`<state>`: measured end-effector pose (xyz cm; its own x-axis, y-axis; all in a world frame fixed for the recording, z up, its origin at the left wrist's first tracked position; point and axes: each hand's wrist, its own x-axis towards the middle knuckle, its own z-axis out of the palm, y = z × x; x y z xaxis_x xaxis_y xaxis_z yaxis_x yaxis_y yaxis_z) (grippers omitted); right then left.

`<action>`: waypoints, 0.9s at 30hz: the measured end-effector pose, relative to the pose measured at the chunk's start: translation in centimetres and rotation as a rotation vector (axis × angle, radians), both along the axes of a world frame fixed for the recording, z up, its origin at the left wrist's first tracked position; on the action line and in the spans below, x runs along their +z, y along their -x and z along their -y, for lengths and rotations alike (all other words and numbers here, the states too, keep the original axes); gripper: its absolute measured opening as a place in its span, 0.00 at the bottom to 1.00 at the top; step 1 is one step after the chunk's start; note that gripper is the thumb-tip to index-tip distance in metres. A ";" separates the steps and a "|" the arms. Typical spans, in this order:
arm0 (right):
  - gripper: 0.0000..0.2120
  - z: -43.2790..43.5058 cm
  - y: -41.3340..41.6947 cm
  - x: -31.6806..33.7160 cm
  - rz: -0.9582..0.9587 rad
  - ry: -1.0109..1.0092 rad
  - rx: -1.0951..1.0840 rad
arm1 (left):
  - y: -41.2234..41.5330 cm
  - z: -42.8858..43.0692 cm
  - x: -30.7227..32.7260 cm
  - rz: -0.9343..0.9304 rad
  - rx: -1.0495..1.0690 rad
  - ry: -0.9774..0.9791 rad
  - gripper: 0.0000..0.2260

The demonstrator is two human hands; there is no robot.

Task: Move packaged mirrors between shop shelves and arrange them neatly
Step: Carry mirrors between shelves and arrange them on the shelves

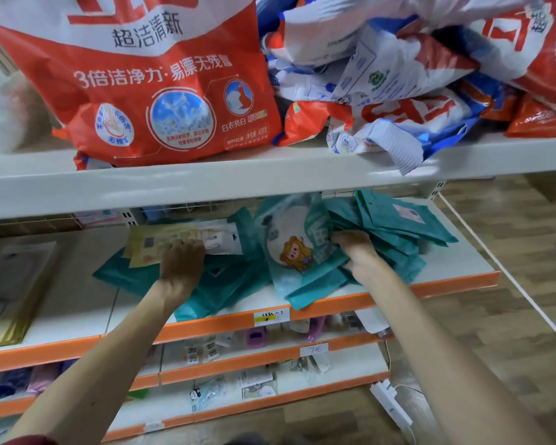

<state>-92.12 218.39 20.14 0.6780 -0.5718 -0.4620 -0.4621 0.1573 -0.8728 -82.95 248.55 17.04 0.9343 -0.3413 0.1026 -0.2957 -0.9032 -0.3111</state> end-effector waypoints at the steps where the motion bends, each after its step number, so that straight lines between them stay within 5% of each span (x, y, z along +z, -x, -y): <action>1: 0.06 0.3 0.5 -1.8 -0.053 0.040 -0.011 | 0.0 0.0 -0.4 0.016 0.001 -0.021 0.06; 9: 0.23 1.6 1.1 -5.5 -0.252 0.534 0.179 | 0.8 -0.3 -0.4 -0.008 -0.010 0.052 0.05; 15: 0.17 2.2 -0.1 -5.5 -0.260 0.373 0.131 | 0.4 2.2 4.5 -0.001 -0.016 0.469 0.14; 20: 0.13 2.2 -0.5 -4.3 -0.226 0.217 0.181 | -5.8 -3.6 -0.9 -0.360 0.260 0.822 0.24; 24: 0.10 1.4 -0.8 -2.6 -0.227 0.204 0.169 | -3.0 -0.6 5.5 -0.285 0.189 1.102 0.10; 27: 0.13 1.1 -1.3 -2.7 -0.206 0.232 0.144 | -2.6 -1.1 4.2 -0.331 0.226 1.116 0.11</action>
<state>-90.79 217.34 17.48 0.6653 -0.5830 -0.4663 -0.6354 -0.1145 -0.7636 -80.37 249.68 21.22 0.9990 -0.0406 -0.0193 -0.0128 -0.6684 0.7437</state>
